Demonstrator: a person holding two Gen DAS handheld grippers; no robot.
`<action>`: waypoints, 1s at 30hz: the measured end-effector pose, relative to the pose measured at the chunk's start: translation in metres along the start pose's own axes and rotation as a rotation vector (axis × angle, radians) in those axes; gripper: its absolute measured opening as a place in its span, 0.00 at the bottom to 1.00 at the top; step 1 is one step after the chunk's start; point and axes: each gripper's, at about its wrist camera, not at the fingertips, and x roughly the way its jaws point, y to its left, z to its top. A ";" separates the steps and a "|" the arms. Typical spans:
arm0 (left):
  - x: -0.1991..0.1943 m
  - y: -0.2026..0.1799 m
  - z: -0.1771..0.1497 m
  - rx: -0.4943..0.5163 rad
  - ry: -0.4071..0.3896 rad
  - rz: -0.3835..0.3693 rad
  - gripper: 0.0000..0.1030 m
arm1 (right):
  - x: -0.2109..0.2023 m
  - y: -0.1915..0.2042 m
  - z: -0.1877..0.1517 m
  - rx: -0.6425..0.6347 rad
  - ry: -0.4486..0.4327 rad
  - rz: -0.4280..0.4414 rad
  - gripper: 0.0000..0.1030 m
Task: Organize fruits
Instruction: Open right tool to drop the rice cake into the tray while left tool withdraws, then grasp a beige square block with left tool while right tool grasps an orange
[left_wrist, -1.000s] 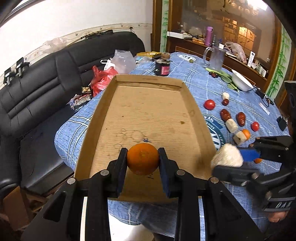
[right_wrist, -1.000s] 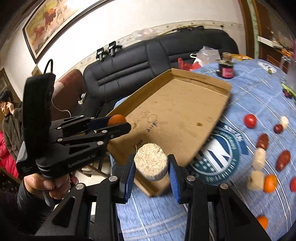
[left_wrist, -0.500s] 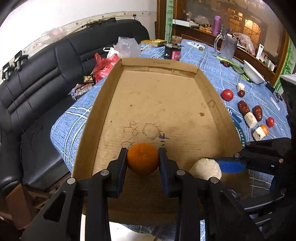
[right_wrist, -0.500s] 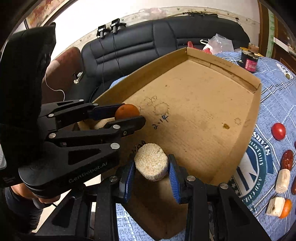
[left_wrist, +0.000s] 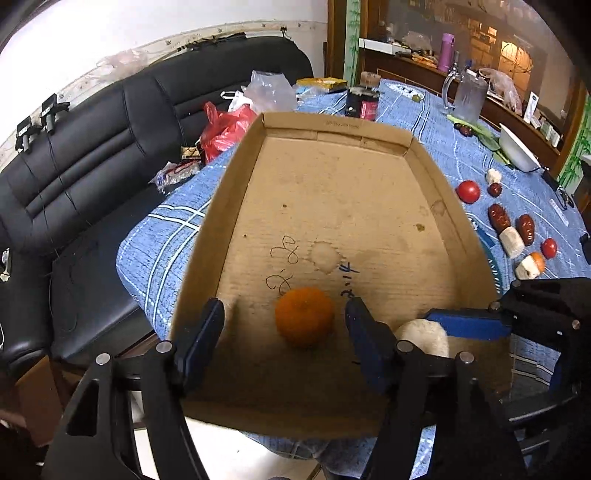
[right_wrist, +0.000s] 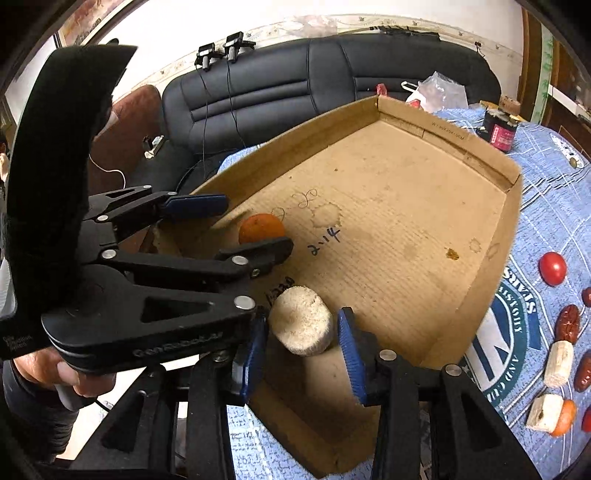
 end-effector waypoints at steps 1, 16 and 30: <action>-0.003 -0.001 0.000 0.000 -0.007 0.001 0.66 | -0.004 0.000 -0.001 0.001 -0.007 0.001 0.42; -0.049 -0.045 -0.001 0.057 -0.080 -0.047 0.66 | -0.086 -0.031 -0.053 0.112 -0.120 -0.049 0.49; -0.053 -0.089 -0.010 0.104 -0.051 -0.113 0.66 | -0.131 -0.088 -0.123 0.296 -0.151 -0.114 0.49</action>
